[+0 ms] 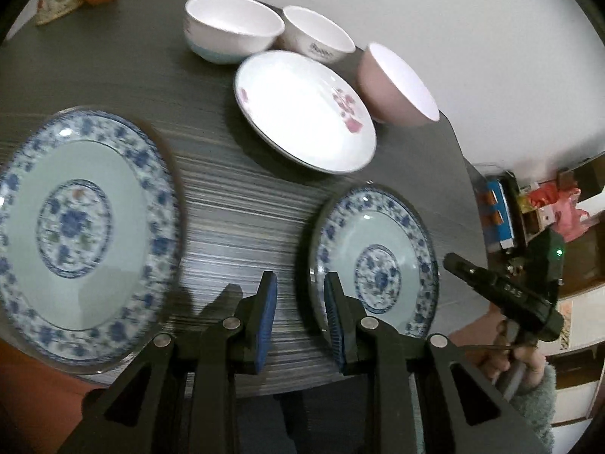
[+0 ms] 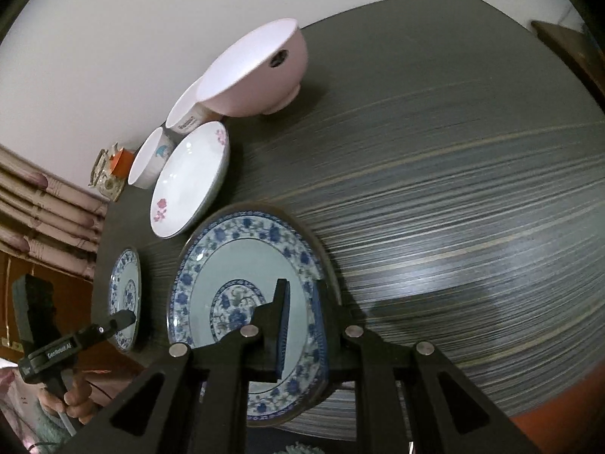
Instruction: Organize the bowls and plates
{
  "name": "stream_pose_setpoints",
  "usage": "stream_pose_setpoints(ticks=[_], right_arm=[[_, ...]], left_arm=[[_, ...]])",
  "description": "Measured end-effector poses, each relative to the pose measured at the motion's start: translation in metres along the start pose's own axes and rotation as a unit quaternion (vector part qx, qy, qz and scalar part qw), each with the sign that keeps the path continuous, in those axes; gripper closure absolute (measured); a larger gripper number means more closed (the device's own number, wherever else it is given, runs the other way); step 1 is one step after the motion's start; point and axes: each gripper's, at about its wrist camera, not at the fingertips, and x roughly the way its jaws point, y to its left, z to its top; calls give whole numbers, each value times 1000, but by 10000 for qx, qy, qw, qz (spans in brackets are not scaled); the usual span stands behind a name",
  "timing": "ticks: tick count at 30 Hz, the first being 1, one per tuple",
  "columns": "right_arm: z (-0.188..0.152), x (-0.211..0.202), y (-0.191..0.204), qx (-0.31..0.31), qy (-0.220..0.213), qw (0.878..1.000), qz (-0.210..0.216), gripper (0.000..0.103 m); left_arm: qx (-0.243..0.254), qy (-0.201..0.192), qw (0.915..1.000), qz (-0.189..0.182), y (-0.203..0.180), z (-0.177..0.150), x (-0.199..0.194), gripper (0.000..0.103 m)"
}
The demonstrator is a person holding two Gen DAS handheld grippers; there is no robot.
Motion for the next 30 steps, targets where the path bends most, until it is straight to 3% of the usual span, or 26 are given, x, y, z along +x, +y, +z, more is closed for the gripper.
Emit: stream_pose_setpoints(ticks=[10,30], right_arm=[[0,5,-18,171,77,9997,172,88],[1,13,-30,396,207,9985,307,88]], left_arm=[[-206,394,9984,-354,-9,1,31,80],[-441,656,9965,-277,1,6,50,80]])
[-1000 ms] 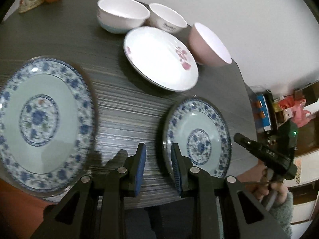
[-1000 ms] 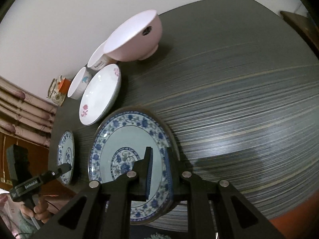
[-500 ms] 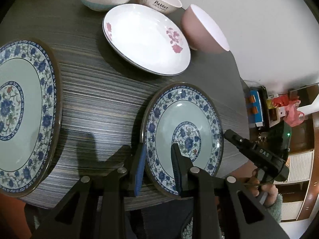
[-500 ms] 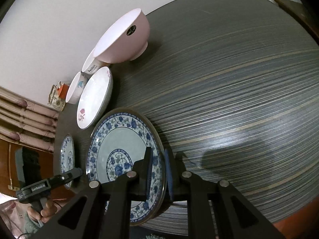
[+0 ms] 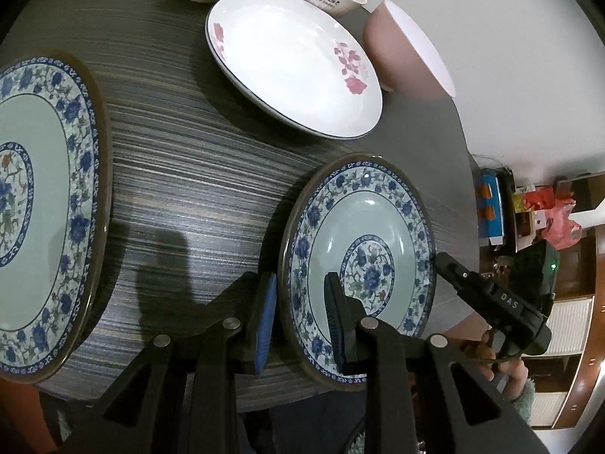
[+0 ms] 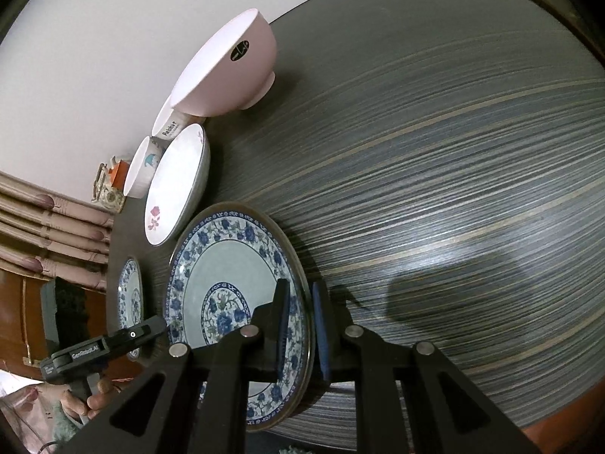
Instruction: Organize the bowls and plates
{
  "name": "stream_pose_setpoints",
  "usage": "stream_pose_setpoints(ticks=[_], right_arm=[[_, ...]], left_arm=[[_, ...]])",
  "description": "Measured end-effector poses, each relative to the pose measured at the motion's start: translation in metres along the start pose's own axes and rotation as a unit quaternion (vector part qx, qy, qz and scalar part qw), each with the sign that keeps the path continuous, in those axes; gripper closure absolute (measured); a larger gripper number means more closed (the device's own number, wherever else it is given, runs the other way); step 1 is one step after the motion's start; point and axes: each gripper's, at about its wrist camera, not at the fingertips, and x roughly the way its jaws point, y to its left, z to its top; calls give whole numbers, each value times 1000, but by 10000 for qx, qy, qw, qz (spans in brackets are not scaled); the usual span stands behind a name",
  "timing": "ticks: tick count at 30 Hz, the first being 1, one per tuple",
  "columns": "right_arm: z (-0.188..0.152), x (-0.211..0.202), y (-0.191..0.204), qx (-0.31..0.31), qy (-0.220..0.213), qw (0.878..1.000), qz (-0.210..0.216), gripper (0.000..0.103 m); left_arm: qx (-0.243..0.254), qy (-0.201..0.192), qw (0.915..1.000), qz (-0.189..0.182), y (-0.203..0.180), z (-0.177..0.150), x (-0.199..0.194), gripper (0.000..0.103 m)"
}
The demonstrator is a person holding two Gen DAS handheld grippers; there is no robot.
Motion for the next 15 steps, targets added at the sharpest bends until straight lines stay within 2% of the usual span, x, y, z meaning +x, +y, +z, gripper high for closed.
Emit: stream_pose_setpoints(ticks=[15], right_arm=[[0,9,-2,-25,150,9999,5,88]], left_arm=[[-26,104,9999,52,1,4,7,81]])
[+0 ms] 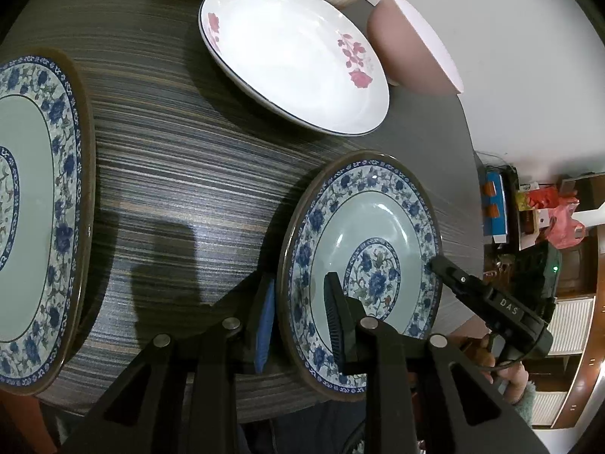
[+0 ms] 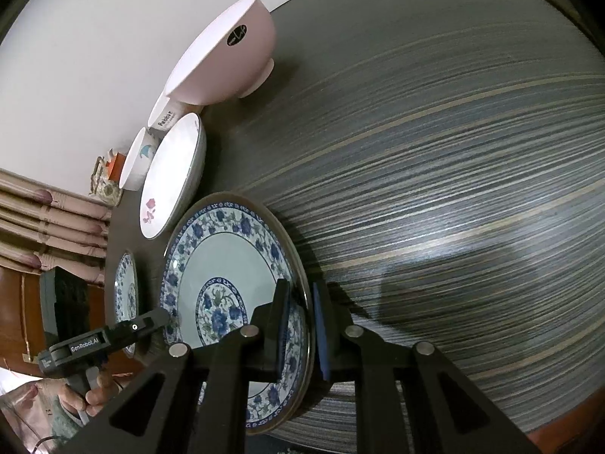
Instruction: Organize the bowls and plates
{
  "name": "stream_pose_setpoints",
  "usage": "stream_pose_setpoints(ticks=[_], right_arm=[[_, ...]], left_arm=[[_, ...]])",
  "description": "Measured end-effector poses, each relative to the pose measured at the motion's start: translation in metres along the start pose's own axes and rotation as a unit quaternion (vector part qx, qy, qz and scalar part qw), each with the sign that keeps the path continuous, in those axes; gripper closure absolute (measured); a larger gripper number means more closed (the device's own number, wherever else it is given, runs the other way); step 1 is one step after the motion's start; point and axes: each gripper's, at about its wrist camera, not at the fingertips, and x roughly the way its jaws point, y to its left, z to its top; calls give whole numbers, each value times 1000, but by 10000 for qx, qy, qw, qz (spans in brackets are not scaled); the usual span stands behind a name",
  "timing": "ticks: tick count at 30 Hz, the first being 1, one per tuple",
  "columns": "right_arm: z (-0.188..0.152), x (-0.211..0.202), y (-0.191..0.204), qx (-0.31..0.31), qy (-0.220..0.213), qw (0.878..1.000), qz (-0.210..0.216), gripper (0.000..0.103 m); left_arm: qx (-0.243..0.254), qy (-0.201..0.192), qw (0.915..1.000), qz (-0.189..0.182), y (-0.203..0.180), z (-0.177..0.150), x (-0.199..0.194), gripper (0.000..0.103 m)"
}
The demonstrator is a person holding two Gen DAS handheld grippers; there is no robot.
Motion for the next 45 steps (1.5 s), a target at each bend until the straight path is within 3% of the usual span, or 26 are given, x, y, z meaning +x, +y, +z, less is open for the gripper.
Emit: stream_pose_setpoints(ticks=[4,12,22,34,45], right_arm=[[0,0,0,7,5,10000,2,89],[-3,-1,7,-106,-46,9999,-82,91],[-9,-4,22,-258,-72,9996,-17,91],[-14,-1,60,-442,-100,9989,83,91],[-10,23,119,-725,-8,9970,270,91]], left_arm=[[-23,60,10000,-27,1,1,2,83],[249,-49,9992,321,-5,-1,-2,91],[336,-199,9985,391,0,-7,-13,90],[269,-589,9971,404,11,-7,-45,91],[-24,-1102,9928,459,44,-3,-96,91]])
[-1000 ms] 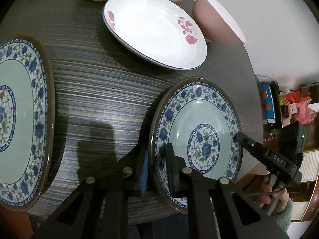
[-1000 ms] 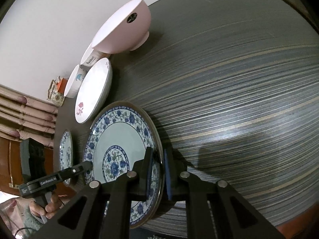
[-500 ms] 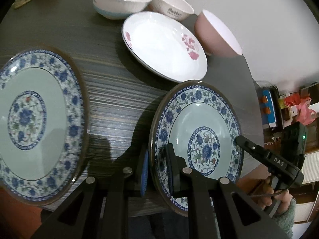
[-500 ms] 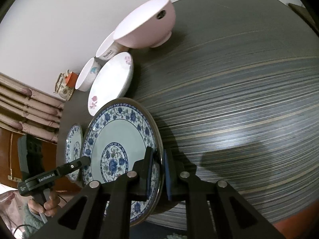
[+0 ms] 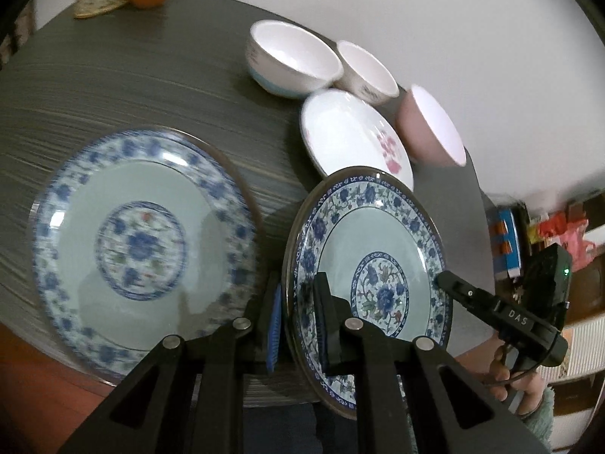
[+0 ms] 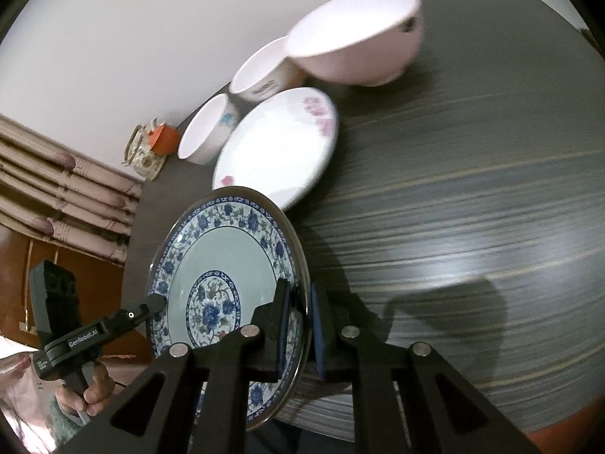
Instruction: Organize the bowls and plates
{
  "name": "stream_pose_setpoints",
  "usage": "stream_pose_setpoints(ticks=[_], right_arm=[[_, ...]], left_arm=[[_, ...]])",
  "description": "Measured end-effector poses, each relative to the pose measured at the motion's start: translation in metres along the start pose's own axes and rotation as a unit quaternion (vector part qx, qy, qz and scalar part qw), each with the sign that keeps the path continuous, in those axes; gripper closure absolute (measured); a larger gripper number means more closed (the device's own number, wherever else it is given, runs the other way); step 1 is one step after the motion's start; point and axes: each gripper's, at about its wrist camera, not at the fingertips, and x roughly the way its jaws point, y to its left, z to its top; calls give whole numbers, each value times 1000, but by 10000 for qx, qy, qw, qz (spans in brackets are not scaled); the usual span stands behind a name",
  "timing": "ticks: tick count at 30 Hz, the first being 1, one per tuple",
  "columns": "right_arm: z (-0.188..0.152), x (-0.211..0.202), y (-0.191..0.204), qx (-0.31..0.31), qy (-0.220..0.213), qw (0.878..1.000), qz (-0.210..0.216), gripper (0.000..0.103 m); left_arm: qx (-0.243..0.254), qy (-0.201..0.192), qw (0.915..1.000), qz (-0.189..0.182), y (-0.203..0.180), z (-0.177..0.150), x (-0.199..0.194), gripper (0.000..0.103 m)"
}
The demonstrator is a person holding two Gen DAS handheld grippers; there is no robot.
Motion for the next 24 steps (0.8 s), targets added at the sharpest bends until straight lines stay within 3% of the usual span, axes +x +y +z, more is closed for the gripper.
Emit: stream_pose_setpoints(ticks=[12,24], right_arm=[[11,58,91,-576,364,9975,163,91],[8,111,135,-777,727,9943,65,91]], left_arm=[[-742,-569,9952,292,76,10,-55,91],[-1342,-750,9864,588,140,11,-67,91]])
